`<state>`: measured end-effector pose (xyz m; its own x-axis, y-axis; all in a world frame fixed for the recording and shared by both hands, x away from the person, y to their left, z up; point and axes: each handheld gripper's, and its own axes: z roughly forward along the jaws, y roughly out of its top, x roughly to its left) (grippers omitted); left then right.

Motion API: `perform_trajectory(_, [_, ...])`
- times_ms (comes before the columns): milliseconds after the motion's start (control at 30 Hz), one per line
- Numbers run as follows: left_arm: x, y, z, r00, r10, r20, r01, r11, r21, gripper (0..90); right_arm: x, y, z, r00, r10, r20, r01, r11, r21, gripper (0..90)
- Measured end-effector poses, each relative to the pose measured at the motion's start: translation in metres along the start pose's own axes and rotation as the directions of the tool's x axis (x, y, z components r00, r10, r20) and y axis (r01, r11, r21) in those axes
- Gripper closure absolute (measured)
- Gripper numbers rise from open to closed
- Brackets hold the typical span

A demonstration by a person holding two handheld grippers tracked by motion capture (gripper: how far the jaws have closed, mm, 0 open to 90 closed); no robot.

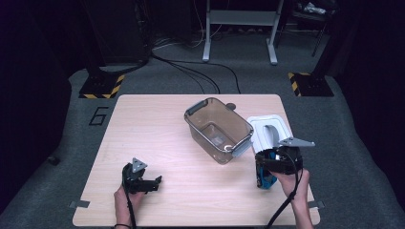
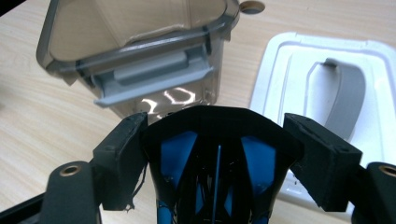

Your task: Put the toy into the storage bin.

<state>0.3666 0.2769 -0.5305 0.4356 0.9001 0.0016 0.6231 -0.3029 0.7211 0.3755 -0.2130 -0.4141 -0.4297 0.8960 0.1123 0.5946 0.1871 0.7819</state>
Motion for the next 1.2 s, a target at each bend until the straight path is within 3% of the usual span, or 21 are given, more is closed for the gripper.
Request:
perform_trajectory(733, [0.000,0.000,0.000,1.0000,0.000,0.000,0.000,1.0000,0.000,3.0,-0.023,0.044,0.006,0.9982,0.003,0.061,0.000,0.999,-0.049,24.1])
perform_trajectory(1200, [0.000,0.000,0.000,1.0000,-0.003,0.000,0.003,1.0000,-0.001,3.0,-0.035,0.062,0.014,0.9964,0.002,0.084,0.003,0.999,-0.054,24.1])
